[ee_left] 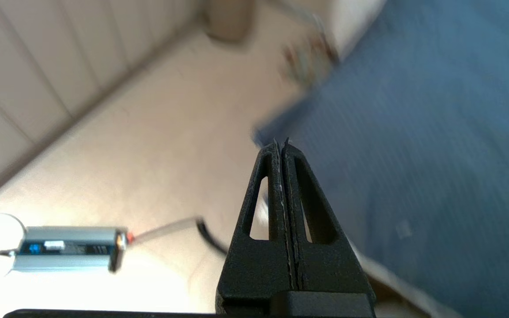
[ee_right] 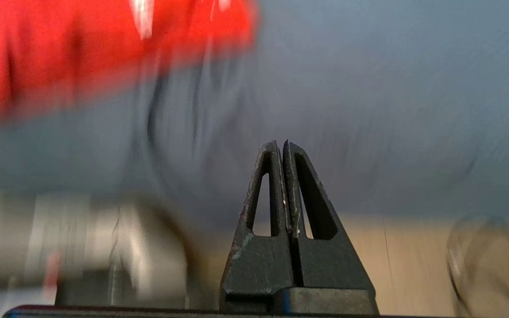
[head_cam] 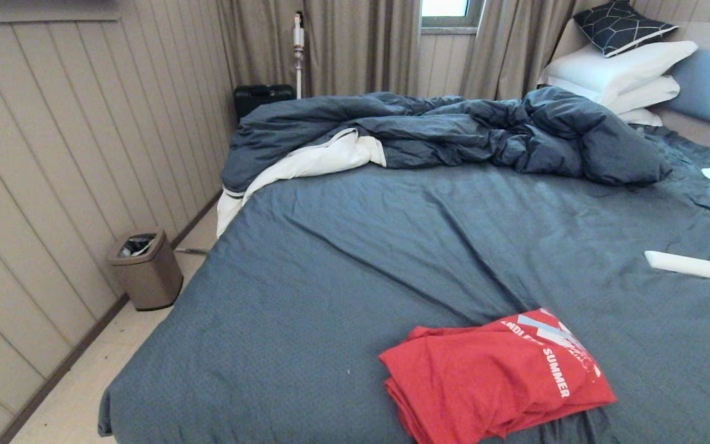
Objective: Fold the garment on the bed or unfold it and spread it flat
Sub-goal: Unford the red T-shirt
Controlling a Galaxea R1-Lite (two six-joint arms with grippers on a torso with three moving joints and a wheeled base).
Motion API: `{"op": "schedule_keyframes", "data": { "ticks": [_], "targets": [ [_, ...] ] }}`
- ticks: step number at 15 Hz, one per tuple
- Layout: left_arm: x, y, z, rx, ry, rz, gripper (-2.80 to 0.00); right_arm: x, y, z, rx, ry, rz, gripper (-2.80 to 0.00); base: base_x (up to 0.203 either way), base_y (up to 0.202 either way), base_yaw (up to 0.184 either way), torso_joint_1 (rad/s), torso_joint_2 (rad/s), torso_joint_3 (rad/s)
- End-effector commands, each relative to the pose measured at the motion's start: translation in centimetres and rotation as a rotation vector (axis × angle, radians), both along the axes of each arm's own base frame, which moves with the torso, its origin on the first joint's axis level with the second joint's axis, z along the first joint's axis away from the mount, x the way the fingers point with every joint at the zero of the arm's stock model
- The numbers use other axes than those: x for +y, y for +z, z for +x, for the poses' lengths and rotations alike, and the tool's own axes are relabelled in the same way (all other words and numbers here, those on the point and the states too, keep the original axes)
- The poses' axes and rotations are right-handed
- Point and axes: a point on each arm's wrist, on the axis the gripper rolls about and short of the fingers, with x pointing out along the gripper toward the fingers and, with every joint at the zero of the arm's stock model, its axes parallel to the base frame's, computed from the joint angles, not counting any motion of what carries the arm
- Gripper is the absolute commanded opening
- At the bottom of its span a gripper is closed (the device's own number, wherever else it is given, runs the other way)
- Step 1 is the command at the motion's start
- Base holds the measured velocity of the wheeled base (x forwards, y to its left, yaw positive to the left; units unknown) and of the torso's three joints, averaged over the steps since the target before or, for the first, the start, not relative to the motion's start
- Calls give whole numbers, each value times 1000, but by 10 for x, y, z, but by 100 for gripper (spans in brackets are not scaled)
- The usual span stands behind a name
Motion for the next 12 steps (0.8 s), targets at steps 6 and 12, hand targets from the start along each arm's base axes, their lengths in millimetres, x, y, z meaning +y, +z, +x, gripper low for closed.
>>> {"op": "schedule_keyframes", "data": {
  "ticks": [6,12],
  "targets": [
    [-7,-24,1,-15,-202,162,-280,5,28,0,-696,63,46,-280,0,0,0,0,0,0],
    [-11,-20,4,-70,-377,172,-280,8,30,0,-713,207,-39,-280,0,0,0,0,0,0]
  ]
}}
